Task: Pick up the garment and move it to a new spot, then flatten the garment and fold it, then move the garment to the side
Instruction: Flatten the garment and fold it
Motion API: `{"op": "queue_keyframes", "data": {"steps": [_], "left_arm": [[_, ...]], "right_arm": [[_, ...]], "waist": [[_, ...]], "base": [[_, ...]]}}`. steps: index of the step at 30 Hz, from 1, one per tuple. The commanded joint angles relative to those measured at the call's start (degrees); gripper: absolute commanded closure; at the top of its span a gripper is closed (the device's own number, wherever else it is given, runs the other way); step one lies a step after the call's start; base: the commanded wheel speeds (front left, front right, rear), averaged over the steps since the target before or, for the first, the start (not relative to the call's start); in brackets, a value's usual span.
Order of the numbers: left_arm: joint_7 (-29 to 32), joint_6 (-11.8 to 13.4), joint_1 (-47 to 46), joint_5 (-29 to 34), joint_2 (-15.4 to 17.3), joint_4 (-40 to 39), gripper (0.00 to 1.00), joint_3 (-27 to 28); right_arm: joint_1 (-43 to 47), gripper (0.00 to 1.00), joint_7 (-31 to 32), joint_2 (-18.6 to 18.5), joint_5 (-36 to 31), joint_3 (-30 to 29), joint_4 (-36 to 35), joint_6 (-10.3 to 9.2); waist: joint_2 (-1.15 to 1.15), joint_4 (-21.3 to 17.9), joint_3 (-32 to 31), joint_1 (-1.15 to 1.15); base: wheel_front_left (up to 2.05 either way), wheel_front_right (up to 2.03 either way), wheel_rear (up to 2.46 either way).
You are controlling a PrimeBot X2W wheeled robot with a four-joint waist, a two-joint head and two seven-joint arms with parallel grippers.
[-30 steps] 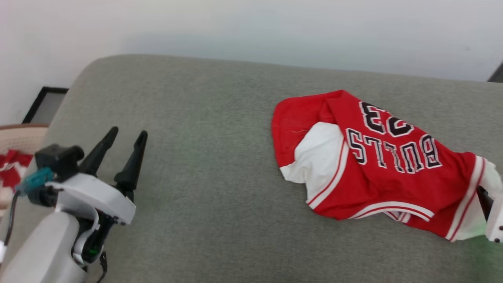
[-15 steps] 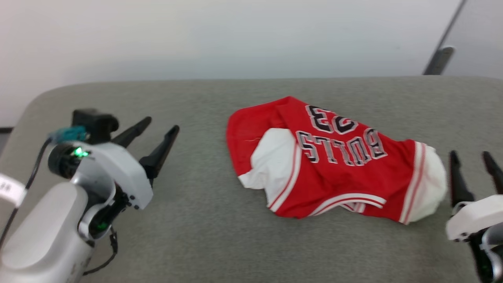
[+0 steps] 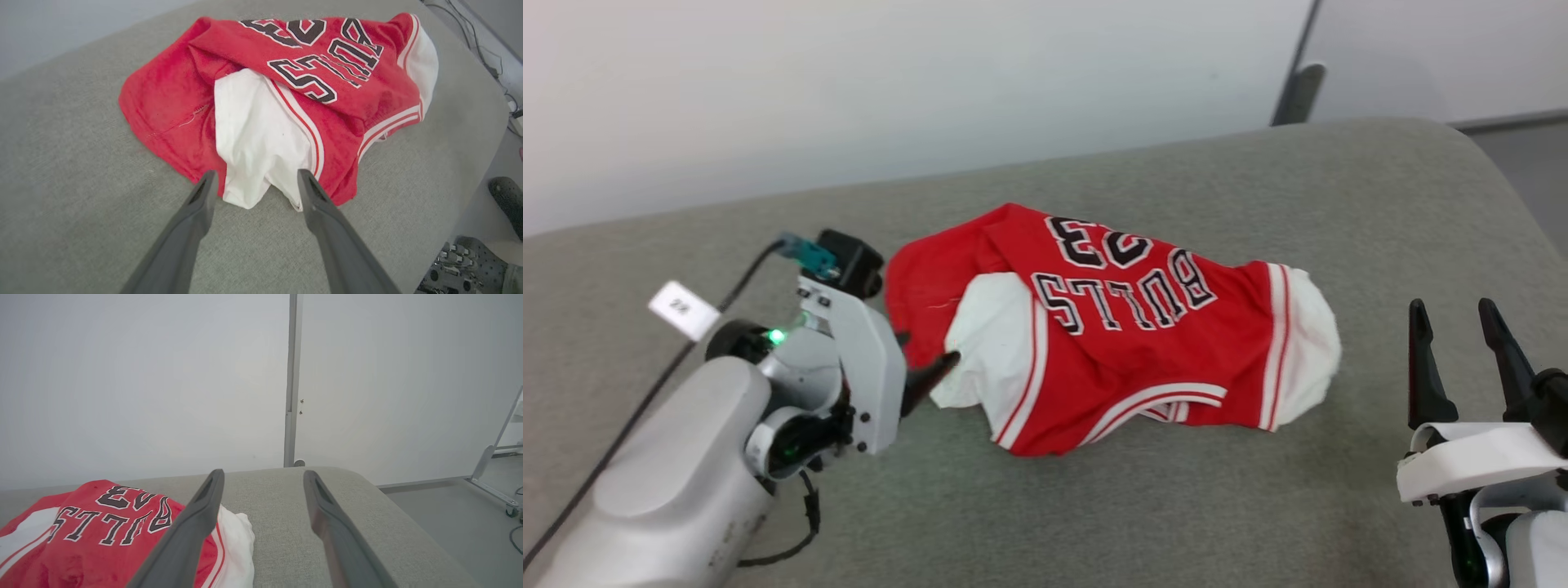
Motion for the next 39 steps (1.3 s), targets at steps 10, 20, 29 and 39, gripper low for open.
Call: {"op": "queue_keyframes", "data": {"steps": [10,20,29,39], "left_arm": [[3.64,-0.17,-1.45,2.35,0.48,2.90,0.00,-4.05],[1.48,-0.36,-2.63,4.06,0.16,7.35,0.04,-5.83],[-0.40,-0.35,-4.02,4.25,-0.04,10.26,1.00,-7.29],[-0.60,-0.41,-5.25,2.62,0.62,10.68,1.00,-7.43]], "right_arm": [[-1.43,0.00,-2.15,1.10,0.88,0.13,2.22,-0.08],[-2.73,0.00,-3.41,1.51,0.89,0.73,3.51,-0.08],[-3.35,0.00,-4.18,1.62,0.58,0.67,4.24,-0.09],[-2.43,0.00,-4.47,1.68,0.25,-0.70,4.08,-0.08]], "waist": [[0.00,-4.34,3.93,0.00],[0.00,-5.06,5.47,0.00],[0.00,-4.86,5.85,0.00],[0.00,-2.49,4.98,0.00]], "base": [[0.00,0.00,0.00],[0.00,0.00,0.00],[0.00,0.00,0.00],[0.00,0.00,0.00]]}}
